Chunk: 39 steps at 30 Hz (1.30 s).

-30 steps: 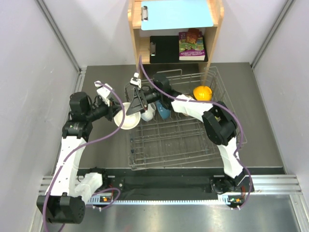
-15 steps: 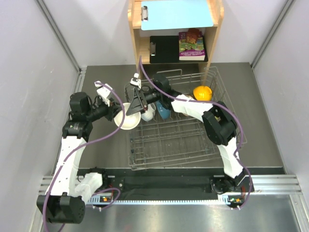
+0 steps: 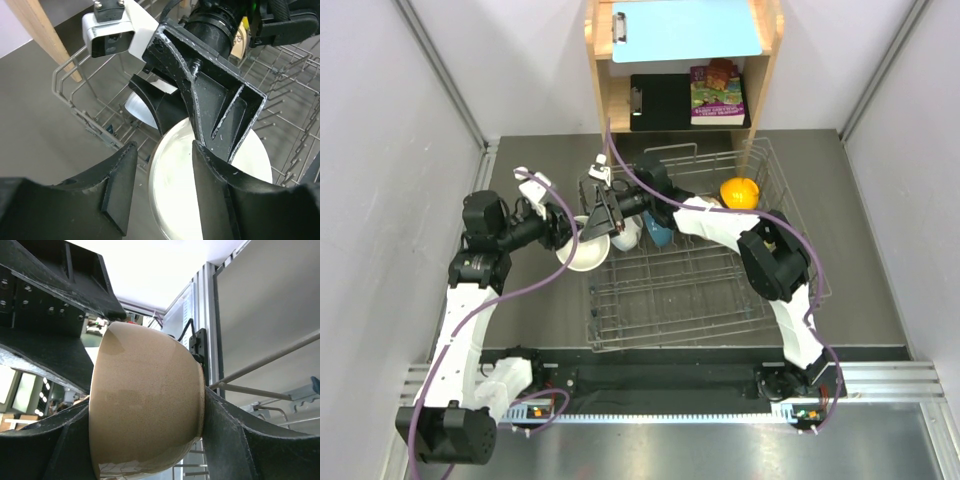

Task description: Load the bowls into the dish rack

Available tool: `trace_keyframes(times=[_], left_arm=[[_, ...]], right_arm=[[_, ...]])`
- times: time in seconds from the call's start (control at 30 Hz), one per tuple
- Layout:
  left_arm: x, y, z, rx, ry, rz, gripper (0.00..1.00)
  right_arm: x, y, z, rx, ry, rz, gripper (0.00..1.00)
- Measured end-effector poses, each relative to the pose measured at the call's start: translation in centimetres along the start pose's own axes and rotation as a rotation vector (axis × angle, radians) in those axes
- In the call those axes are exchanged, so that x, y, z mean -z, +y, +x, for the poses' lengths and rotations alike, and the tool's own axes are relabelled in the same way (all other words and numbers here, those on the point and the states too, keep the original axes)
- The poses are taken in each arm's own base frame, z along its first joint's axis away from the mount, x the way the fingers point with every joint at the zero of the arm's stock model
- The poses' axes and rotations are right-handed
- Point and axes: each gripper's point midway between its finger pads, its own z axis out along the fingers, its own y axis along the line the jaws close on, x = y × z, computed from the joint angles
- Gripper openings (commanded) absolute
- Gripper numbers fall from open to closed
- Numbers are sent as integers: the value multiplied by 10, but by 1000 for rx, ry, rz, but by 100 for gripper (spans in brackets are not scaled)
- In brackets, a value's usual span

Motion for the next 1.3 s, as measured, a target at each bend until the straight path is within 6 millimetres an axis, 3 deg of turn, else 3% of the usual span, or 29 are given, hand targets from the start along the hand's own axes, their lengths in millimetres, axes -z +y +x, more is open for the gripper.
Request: trace_keyframes(times=[0.13, 0.37, 0.73, 0.9, 1.17, 1.3], left_arm=[[2, 9, -1, 19, 8, -54, 58], [20, 48, -21, 28, -27, -251, 59], [27, 63, -20, 34, -22, -333, 61], [29, 67, -19, 27, -18, -350, 61], [36, 64, -19, 2, -8, -362, 62], [42, 60, -23, -18, -20, -366, 62]], right_arm=[[0, -7, 0, 13, -9, 26, 0], [9, -16, -6, 79, -22, 177, 0], [34, -14, -7, 166, -38, 314, 0], [71, -5, -21, 242, -87, 415, 0], [171, 10, -51, 383, -233, 671, 0], [212, 9, -43, 440, -271, 822, 0]])
